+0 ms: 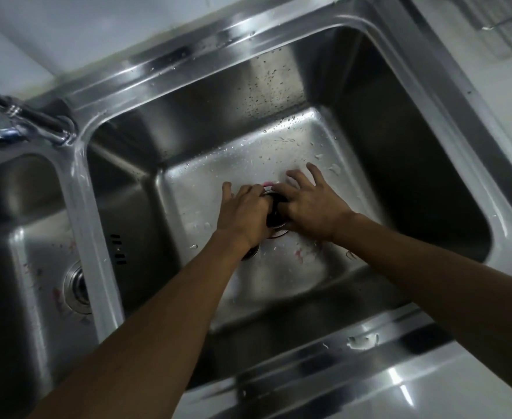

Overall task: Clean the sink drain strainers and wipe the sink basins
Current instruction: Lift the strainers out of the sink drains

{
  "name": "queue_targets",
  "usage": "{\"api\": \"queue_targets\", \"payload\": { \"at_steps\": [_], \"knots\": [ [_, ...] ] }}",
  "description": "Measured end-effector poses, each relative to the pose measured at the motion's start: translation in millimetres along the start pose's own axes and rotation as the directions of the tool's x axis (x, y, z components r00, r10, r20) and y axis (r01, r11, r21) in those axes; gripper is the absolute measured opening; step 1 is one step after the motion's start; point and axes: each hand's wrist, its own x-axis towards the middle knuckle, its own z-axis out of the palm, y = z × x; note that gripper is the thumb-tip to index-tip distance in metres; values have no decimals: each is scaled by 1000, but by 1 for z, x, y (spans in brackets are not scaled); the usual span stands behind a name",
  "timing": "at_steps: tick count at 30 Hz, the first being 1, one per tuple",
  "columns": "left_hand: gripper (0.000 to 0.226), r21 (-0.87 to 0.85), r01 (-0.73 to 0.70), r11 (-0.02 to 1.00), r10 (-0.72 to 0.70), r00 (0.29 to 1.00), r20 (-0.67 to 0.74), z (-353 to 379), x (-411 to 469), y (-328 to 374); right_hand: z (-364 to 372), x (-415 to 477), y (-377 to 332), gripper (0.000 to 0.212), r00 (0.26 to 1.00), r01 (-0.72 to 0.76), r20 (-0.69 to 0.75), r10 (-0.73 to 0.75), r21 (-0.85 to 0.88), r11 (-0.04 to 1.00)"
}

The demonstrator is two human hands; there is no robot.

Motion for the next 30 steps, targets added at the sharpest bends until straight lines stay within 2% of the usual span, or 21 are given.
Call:
{"api": "queue_targets", "payload": {
  "at_steps": [2,4,8,12,15,20,26,30],
  "knots": [
    [60,-15,-6,1000,6,1000,-21,-2,-1,3,-2,-3,1,45,1000,-10,-9,10,31,999],
    [72,-47,-11,999,9,999,-51,-4,-3,6,-6,-8,4,45,999,-28,-21,29,59,998],
    [87,-93,-48,994,38,993,-108,-7,-10,11,-13,-21,7,62,998,-55,-39,57,51,997],
    [78,-75,-70,995,62,992,-113,-6,-13,17,-14,-34,8,74,997,-61,-44,64,55,997],
    [80,-82,-102,991,94,991,-99,1,-16,22,-8,-41,8,83,999,-52,-7,53,64,997],
    [75,-84,-117,990,109,990,-94,13,-19,26,0,-42,11,81,999,-26,29,24,68,997],
    [85,-96,-118,988,110,990,-82,17,-22,28,-1,-43,13,84,997,-31,65,27,54,998],
    [99,-84,-120,989,113,991,-75,16,-28,30,-5,-46,12,95,997,-46,67,43,47,998]
  ]
}}
